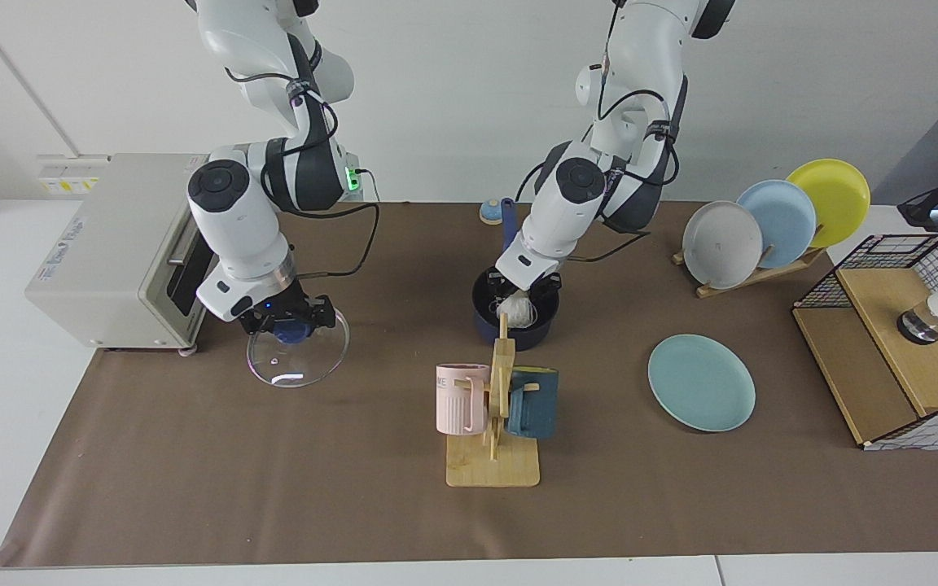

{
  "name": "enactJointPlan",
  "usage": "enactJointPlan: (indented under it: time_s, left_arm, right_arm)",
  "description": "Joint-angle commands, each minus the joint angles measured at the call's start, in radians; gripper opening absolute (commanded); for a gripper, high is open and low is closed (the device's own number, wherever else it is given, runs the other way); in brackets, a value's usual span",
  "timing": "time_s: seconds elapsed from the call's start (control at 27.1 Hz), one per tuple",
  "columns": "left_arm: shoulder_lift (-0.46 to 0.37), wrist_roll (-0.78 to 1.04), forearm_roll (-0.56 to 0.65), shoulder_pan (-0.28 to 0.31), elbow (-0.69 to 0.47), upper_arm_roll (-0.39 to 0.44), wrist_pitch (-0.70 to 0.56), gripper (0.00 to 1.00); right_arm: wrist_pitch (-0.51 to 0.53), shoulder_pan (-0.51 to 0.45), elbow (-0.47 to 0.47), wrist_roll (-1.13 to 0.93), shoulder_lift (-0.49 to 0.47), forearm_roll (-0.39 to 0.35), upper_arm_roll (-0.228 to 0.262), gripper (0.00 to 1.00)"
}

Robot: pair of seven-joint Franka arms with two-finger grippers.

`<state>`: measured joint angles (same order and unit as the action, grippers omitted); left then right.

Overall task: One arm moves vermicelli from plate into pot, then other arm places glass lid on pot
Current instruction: 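Carry the vermicelli into the pot with the left gripper while the right lifts the lid, then withdraw the left gripper while the right gripper carries the glass lid toward the pot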

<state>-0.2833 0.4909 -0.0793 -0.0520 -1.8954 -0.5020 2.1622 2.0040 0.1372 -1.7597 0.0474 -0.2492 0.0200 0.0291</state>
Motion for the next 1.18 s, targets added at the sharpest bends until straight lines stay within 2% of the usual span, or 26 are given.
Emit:
enactJointPlan:
  time_s: [0.0, 0.04, 0.11, 0.15, 0.18, 0.26, 0.3, 0.48, 0.74, 0.92, 1.15]
  left_arm:
    - [-0.011, -0.012, -0.011, -0.009, -0.039, 0.01, 0.056, 0.0]
    - [-0.013, -0.006, -0.011, -0.008, -0.044, 0.01, 0.059, 0.0]
    - [-0.013, -0.011, -0.011, -0.003, -0.047, 0.01, 0.057, 0.13]
    - [-0.013, -0.008, -0.011, -0.002, -0.047, 0.01, 0.057, 0.23]
    - [-0.013, -0.005, -0.011, -0.002, -0.047, 0.01, 0.056, 0.38]
    - [-0.013, 0.002, -0.011, 0.0, -0.044, 0.01, 0.053, 0.89]
    - [-0.013, 0.005, -0.014, 0.0, -0.042, 0.01, 0.048, 1.0]
    - [0.016, 0.044, -0.013, 0.003, -0.008, 0.022, -0.008, 1.0]
    - [0.072, 0.022, 0.0, 0.012, 0.151, 0.094, -0.205, 1.0]
    - [0.092, -0.052, 0.07, 0.007, 0.246, 0.166, -0.33, 1.0]
    - [0.186, -0.263, 0.079, 0.007, 0.245, 0.289, -0.404, 1.0]
  right_arm:
    - [-0.001, -0.005, -0.164, -0.011, 0.143, 0.003, -0.008, 0.0]
    - [0.001, -0.005, -0.19, -0.009, 0.165, 0.003, -0.008, 0.0]
    - [0.007, -0.005, -0.24, -0.009, 0.208, 0.003, -0.009, 0.0]
    - [0.01, -0.005, -0.266, -0.009, 0.231, 0.003, -0.009, 0.0]
    - [0.01, -0.005, -0.286, -0.009, 0.249, 0.003, -0.009, 0.0]
    - [0.01, -0.004, -0.322, -0.009, 0.286, 0.003, -0.009, 0.0]
    - [0.01, -0.004, -0.342, -0.009, 0.304, 0.003, -0.009, 0.0]
    - [0.006, -0.004, -0.435, 0.002, 0.404, 0.005, -0.034, 0.0]
    - [-0.002, -0.004, -0.523, 0.087, 0.498, 0.005, -0.095, 0.0]
    - [-0.001, -0.005, -0.509, 0.227, 0.498, 0.02, -0.192, 0.0]
    - [0.012, -0.005, -0.445, 0.428, 0.45, 0.021, -0.311, 0.0]
